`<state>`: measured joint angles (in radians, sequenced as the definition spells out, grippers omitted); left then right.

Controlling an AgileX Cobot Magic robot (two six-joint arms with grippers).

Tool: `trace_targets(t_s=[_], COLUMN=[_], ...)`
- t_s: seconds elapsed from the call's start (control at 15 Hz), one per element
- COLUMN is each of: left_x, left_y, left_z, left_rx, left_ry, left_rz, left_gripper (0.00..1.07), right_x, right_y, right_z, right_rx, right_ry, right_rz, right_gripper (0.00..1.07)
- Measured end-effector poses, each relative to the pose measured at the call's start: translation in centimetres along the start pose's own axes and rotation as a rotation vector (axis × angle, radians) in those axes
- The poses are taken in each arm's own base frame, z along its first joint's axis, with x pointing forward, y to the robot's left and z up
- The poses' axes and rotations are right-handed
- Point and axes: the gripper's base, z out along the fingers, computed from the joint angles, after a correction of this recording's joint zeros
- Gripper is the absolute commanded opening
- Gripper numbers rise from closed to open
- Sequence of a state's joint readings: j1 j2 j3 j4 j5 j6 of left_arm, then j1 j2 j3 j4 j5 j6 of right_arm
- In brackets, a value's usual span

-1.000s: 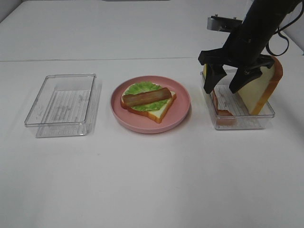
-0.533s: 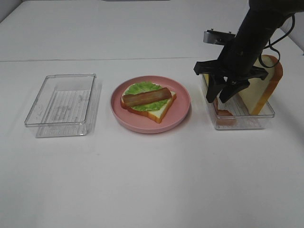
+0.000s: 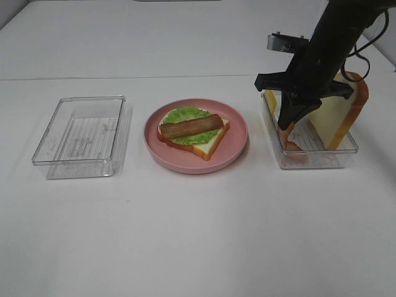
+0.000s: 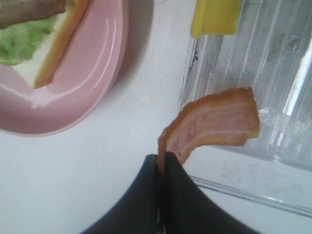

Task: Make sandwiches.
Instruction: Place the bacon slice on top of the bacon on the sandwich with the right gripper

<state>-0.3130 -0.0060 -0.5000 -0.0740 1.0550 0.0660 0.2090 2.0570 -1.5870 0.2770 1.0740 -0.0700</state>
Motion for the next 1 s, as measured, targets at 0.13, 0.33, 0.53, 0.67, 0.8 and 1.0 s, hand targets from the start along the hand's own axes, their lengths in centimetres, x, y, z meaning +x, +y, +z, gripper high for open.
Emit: trace_targets(t_s=[0.13,0.33,0.53,0.67,0.8,1.0], left_x=[0.0,0.0,0.0,0.0,0.0,0.0], left_y=[0.0,0.0,0.0,0.0,0.0,0.0], left_z=[0.0,0.0,0.0,0.0,0.0,0.0], left_rx=[0.000,0.000,0.000,0.000,0.000,0.000], left_ry=[0.000,0.000,0.000,0.000,0.000,0.000], left_rz=[0.000,0.000,0.000,0.000,0.000,0.000], left_gripper=[0.90,0.90,0.90,0.90,0.90,0.90], right_x=[0.6,1.8,1.7,1.1,-0.5,-2.0], right_y=[1.1,3.4,4.9,5.9,7.3,8.5], right_z=[-3.0,-6.1,-6.8,-7.1,-5.5,-2.8], right_rx=[-0.035,-0.209,-0.379,-0.503,-0.587,-0.613], right_ry=[-0.037,-0.066,-0.102,-0.163,-0.244,-0.292], right_rz=[-0.011,-0.030,-0.064,-0.067,-0.046,-0.004], right_gripper=[0.00,0.00,0.00,0.00,0.00,0.00])
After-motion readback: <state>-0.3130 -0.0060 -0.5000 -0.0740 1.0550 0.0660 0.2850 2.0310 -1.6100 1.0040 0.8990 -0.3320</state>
